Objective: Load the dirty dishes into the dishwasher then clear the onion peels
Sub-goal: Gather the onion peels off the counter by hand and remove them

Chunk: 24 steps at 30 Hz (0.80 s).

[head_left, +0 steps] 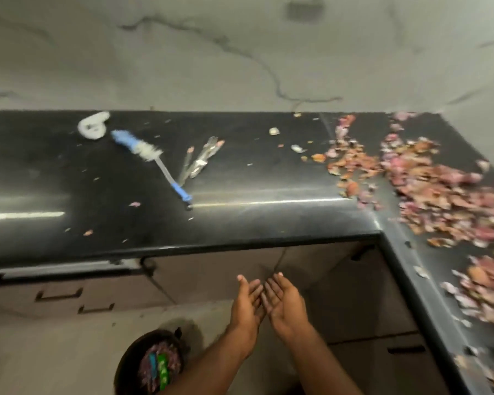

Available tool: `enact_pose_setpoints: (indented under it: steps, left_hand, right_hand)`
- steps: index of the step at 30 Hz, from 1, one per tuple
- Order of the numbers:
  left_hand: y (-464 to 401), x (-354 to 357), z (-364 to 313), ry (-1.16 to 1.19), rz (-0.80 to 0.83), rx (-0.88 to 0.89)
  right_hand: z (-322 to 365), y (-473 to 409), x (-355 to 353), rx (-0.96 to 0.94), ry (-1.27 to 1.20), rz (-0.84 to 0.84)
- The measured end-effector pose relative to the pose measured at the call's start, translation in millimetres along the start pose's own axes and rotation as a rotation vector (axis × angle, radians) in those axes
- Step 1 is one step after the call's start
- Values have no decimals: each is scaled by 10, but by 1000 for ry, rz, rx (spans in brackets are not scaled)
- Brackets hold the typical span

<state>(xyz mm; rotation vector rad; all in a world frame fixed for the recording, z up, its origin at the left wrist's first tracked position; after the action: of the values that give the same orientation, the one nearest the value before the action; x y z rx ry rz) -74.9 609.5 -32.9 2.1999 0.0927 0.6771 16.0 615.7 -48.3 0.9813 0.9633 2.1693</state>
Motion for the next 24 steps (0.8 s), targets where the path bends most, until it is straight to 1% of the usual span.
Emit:
enact_pose_setpoints:
  steps: [3, 7, 9, 12, 14, 15, 17, 18, 20, 21, 23, 24]
  left_hand:
    - [-18, 793, 158, 33, 82, 2]
    - [50, 1772, 312, 40, 228, 22]
    - [96, 2179, 402, -4, 291, 39]
    - [136, 2643, 592, -91, 341, 43]
    - [188, 2897, 772, -212, 383, 87]
    - [196, 2991, 894, -316, 416, 125]
    - [187, 3046, 1092, -602, 513, 289]
    - [195, 3054, 1192, -775, 600, 417]
    - [233, 3037, 1372, -1143, 867, 688]
    - [262, 3026, 1451, -1304, 1049, 824]
    - [300, 2990, 1616, -1572, 1509, 1056]
    - [317, 2954, 1707, -1665, 1738, 1152]
  right_hand:
    - [725, 162, -268, -157, -154, -4]
    - [1653, 471, -654, -337, -315, 40]
    - [2045, 565, -860, -411, -376, 46]
    - [2462, 609, -1157, -469, -437, 7]
    - [2657, 620, -1396, -500, -462, -33]
    - [2743, 629, -1539, -520, -479, -62]
    - [2870, 646, -1787, -570, -511, -135]
    - [2943, 653, -1941, -602, -540, -184]
    - [3080, 686, -2217, -658, -600, -278]
    - [3143, 714, -2334, -685, -625, -320]
    - [3234, 774, -2532, -732, -673, -413]
    - [3258, 797, -2613, -750, -691, -453]
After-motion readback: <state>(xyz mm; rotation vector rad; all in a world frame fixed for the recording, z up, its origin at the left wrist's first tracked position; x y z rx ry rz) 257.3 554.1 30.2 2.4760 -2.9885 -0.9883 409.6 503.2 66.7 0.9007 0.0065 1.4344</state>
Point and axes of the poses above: each hand's wrist, its own y-axis away from the middle knuckle, its own x-axis out of the palm, z = x × y, the point moved 2 cm from there along -y, towards the middle knuckle
